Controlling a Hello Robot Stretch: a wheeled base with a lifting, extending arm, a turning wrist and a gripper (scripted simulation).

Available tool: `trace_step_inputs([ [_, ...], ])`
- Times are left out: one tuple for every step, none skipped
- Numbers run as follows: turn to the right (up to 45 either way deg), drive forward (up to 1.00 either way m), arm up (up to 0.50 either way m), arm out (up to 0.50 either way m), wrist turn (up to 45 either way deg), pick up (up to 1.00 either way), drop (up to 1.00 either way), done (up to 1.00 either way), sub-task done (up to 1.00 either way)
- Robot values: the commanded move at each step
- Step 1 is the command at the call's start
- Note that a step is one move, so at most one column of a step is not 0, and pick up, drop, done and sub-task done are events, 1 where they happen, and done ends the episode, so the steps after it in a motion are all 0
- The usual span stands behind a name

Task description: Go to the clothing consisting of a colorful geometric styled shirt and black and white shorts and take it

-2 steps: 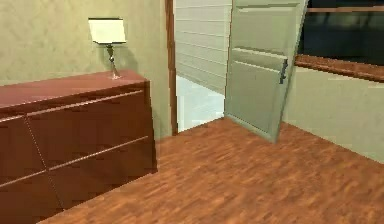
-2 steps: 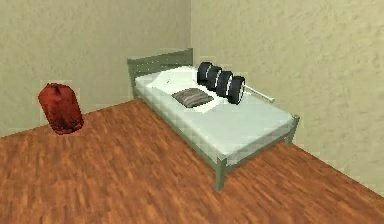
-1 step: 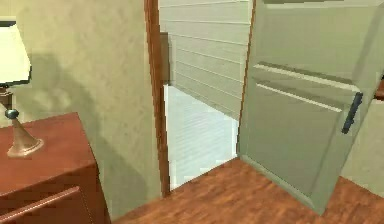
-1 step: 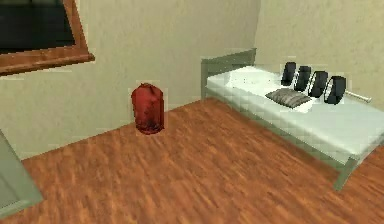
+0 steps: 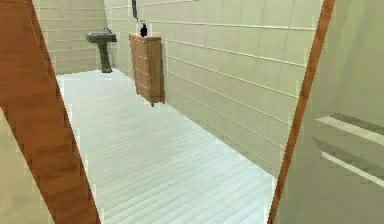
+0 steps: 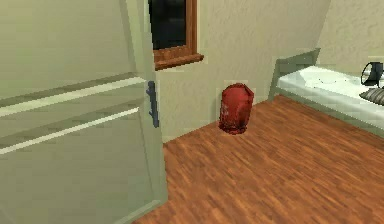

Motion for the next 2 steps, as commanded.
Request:
trace_step_inputs([
  [3.0, 0.00, 0.00, 0.00, 0.0, 0.00, 0.00, 0.00, 0.00],
  [6.0, 0.00, 0.00, 0.00, 0.0, 0.00, 0.00, 0.00, 0.00],
])
